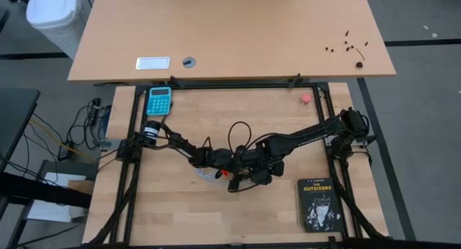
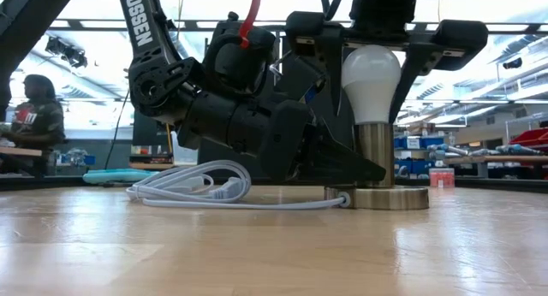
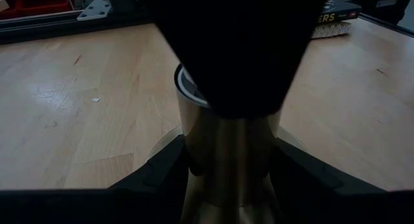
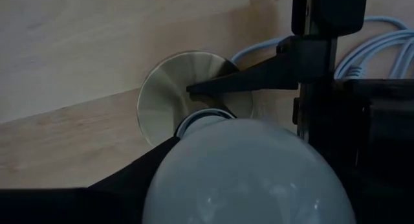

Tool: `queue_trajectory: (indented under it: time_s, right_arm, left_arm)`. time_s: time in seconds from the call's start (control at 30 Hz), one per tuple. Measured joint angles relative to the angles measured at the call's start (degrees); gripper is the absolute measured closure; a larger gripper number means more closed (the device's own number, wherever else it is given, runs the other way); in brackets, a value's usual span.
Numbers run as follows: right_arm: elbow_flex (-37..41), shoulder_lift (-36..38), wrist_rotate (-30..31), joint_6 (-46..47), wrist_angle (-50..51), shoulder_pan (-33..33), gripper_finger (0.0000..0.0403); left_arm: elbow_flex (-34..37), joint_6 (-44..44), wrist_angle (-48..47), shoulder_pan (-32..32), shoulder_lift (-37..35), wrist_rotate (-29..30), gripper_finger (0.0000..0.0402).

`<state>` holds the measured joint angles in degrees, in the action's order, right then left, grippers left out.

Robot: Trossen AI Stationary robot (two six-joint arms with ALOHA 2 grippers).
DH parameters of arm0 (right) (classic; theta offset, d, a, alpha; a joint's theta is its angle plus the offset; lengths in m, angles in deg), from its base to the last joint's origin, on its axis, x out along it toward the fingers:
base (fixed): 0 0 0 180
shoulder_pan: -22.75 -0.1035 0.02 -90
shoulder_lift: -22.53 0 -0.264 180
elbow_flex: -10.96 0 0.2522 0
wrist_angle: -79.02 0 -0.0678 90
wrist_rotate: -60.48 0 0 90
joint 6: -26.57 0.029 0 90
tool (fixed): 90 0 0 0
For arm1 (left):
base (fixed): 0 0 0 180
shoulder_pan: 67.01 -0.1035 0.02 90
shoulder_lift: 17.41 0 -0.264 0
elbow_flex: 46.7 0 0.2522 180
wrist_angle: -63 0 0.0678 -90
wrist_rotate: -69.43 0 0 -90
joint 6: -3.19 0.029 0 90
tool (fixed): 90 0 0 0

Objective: Screw lightbulb
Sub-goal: Insert the lightbulb into the lamp

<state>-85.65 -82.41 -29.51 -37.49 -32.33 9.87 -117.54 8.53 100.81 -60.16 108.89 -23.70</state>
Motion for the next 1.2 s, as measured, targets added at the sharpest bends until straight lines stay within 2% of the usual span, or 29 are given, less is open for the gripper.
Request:
queue_trajectory:
  time_s: [0.1, 0.3, 0.47, 0.77, 1.0, 1.2]
  right_arm:
    - [0.00, 0.00, 0.00, 0.73, 0.19, 0.00, 0.0130]
    - [-0.03, 0.00, 0.00, 0.93, 0.31, -0.17, 0.0147]
    - [-0.03, 0.00, 0.00, 3.06, 0.37, -0.22, 0.0137]
    - [-0.03, 0.00, -0.70, 12.00, 0.36, -0.51, 0.0148]
    - [-0.03, 0.00, -0.17, 18.71, -0.06, -1.51, 0.0129]
    - [-0.03, 0.00, 0.26, 24.95, -0.10, -1.51, 0.0143]
  left_arm:
    - [0.00, 0.00, 0.00, 0.00, 0.00, 0.00, 0.0206]
    - [0.00, -0.02, 0.00, 0.00, 0.00, 0.00, 0.0206]
    - [0.00, -0.02, 0.00, 0.00, 0.00, -0.02, 0.0206]
    - [0.00, -0.67, 0.02, 0.00, 0.00, 0.64, 0.0206]
    - [0.00, -1.10, 0.07, 0.07, 0.00, 1.41, 0.0206]
    - [0.02, -2.44, 0.39, 0.11, 0.05, 3.52, 0.0206]
